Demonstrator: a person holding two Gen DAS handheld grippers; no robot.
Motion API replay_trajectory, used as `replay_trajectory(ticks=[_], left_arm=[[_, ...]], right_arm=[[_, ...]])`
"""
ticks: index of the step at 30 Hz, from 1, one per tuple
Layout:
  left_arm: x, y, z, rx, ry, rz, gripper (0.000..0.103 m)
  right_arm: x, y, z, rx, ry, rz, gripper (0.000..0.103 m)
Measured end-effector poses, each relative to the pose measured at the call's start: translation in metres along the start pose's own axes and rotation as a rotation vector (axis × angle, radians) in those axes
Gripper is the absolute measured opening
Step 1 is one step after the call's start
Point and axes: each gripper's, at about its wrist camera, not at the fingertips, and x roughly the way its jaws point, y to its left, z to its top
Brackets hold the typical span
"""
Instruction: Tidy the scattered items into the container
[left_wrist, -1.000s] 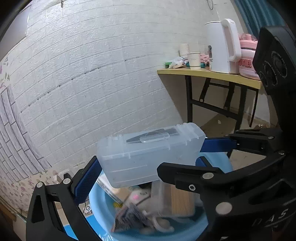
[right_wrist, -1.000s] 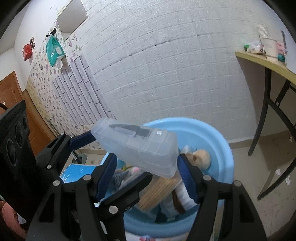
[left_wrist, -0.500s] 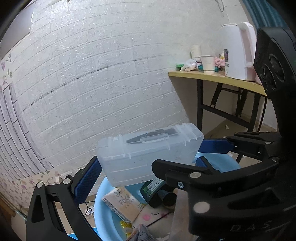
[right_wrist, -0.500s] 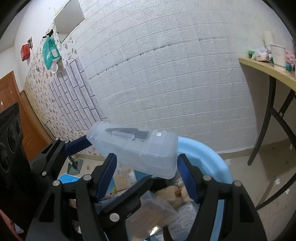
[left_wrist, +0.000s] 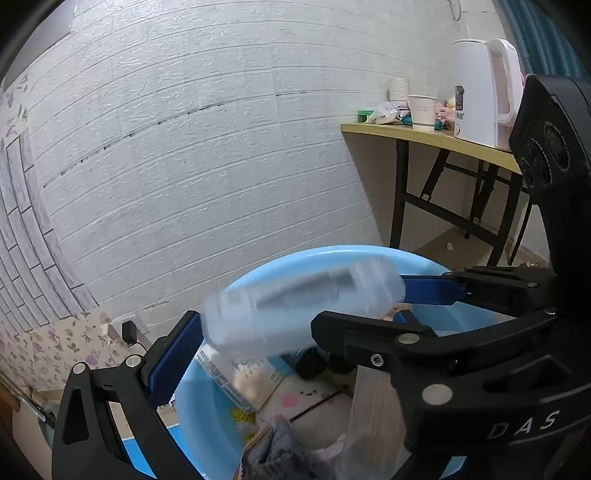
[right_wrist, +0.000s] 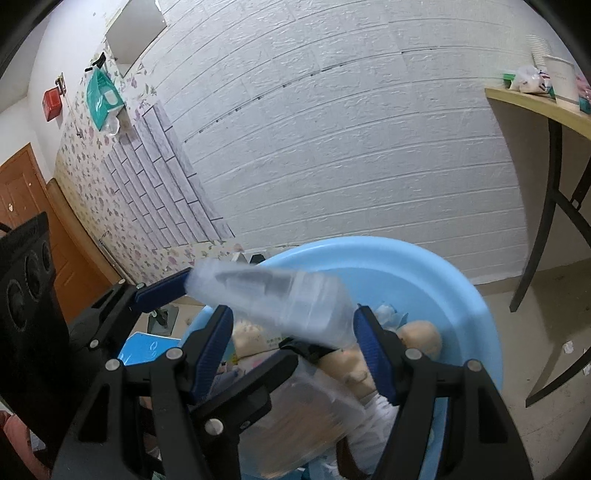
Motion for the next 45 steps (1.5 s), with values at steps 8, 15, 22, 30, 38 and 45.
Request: replay_trajectory(ticks=[8,15,22,30,38,45], left_arm=[[-0.013,0.001,-0.011,0.009,0.003,-0.005,0.101],[-0.032,-0.002,-0.02,0.011,0.01,-0.03,0.102],[-0.07,0.006,-0.027,-0.042,-0.012,-0.044,0.102],[-0.124,0.021,-0.04,-0.109,-0.056,0.008,0.102],[-0.173,0.035,-0.056,-0.177,-0.077,0.039,0.103],[-0.198,0.053,-0.066,-0.285,-0.022,0.055,0.103]], right_arm=[[-0.01,0.006,-0.009,0.0,0.009,-0.009,0.068],[-0.025,0.015,-0.015,-0.006,0.011,-0.049,0.068],[-0.052,0.039,-0.014,-0.052,-0.011,-0.09,0.068],[-0.084,0.082,-0.021,-0.104,-0.03,-0.123,0.068],[-0.118,0.122,-0.031,-0.143,-0.054,-0.171,0.069],[-0.13,0.151,-0.042,-0.198,-0.057,-0.194,0.07]])
